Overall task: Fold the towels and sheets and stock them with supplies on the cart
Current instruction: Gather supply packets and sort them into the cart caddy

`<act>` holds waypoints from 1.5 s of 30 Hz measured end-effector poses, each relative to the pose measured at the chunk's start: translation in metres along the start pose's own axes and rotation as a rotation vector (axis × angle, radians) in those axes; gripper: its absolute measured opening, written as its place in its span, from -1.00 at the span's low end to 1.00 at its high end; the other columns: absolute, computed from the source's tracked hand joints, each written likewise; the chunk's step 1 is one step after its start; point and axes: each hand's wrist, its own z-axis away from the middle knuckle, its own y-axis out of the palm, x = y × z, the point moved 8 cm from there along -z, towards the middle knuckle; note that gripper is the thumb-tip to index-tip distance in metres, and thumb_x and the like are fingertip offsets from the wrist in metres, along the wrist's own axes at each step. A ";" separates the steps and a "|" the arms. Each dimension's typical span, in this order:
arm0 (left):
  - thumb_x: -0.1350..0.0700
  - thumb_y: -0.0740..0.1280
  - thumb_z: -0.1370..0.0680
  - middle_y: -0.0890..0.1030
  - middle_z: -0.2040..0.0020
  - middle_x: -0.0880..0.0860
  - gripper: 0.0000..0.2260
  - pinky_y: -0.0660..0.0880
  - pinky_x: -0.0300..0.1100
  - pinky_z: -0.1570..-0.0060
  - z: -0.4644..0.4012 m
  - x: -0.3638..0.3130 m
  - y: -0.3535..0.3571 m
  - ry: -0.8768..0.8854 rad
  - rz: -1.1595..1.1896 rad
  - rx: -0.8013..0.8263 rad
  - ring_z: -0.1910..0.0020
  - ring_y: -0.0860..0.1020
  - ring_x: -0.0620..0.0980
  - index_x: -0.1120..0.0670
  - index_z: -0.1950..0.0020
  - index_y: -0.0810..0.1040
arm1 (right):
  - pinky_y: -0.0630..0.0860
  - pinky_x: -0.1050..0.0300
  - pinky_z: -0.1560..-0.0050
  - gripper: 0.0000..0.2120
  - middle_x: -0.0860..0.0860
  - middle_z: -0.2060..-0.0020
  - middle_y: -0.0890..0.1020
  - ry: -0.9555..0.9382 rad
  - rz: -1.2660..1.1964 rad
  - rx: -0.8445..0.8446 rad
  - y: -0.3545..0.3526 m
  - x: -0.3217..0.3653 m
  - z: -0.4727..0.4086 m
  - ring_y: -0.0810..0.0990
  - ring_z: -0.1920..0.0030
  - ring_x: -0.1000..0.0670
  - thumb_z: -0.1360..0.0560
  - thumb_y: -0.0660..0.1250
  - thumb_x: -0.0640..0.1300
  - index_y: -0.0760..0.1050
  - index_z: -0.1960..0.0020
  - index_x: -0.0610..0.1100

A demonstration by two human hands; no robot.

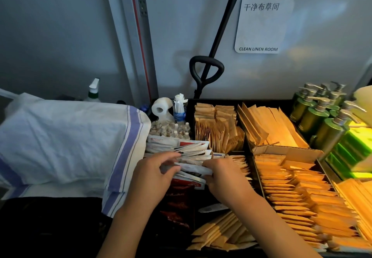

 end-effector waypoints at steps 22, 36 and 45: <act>-0.01 0.18 -0.70 0.64 -0.07 -0.17 -0.74 0.31 -0.12 -0.20 0.010 -0.008 0.022 0.101 -0.412 0.151 -0.20 0.47 -0.11 -0.11 -0.11 0.68 | 0.58 0.01 -0.09 -0.65 0.03 -0.04 0.73 -0.123 -0.038 0.104 0.016 -0.001 -0.001 0.66 -0.07 -0.04 -0.53 0.35 -0.23 0.67 -0.24 0.07; 0.12 0.46 -0.56 0.62 -0.11 -0.26 -0.80 0.38 -0.43 -0.23 0.047 -0.050 0.029 0.135 -0.081 0.080 -0.19 0.54 -0.25 -0.08 -0.17 0.70 | 0.57 0.32 -0.13 -0.54 0.28 -0.12 0.66 -0.069 -0.111 0.369 -0.007 -0.062 0.045 0.60 -0.09 0.24 -0.41 0.58 0.10 0.62 -0.29 0.18; 0.09 0.48 -0.55 0.64 -0.08 -0.25 -0.81 0.52 -0.21 -0.22 0.061 -0.077 0.051 0.148 -0.042 0.123 -0.17 0.56 -0.23 -0.08 -0.15 0.71 | 0.52 0.31 -0.19 -0.70 0.24 -0.12 0.70 -0.173 -0.087 0.394 0.004 -0.066 0.051 0.62 -0.12 0.23 -0.52 0.42 -0.04 0.67 -0.24 0.13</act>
